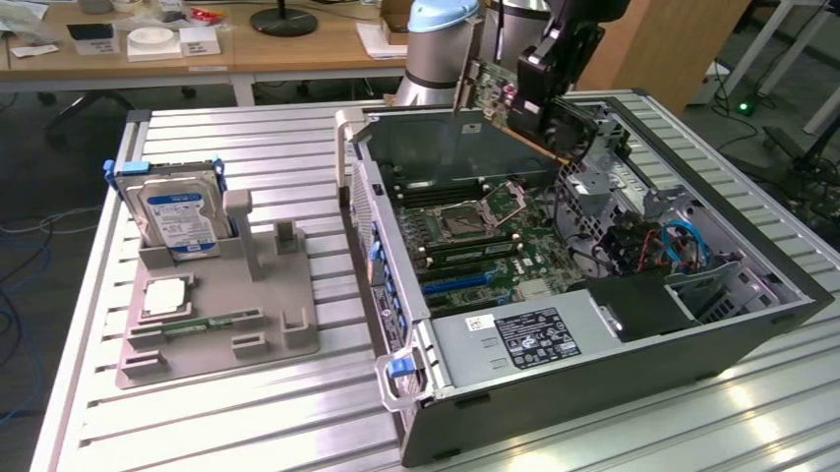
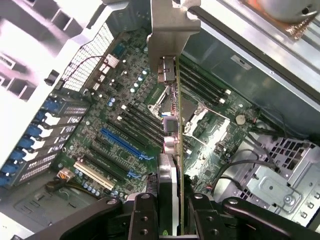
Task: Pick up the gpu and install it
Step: 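Insert the gpu into the slot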
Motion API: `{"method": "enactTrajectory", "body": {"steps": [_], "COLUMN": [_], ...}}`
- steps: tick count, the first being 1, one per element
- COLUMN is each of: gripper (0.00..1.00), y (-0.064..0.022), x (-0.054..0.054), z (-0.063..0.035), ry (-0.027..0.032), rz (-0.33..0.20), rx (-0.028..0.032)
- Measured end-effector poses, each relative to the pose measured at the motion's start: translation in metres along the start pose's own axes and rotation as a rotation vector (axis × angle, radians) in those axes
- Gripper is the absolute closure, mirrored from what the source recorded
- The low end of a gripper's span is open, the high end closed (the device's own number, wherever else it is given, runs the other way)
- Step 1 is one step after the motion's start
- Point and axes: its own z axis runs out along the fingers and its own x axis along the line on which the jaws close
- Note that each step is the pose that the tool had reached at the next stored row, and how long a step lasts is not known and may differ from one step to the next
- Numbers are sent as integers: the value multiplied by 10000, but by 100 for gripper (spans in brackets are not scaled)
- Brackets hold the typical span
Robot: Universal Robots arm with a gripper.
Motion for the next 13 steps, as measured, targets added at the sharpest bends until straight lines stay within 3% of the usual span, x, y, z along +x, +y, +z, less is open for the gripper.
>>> {"method": "enactTrajectory", "body": {"steps": [13], "gripper": [72], "y": [0], "x": [0], "z": [0], "ry": [58], "rz": [-1381], "rx": [-21]}}
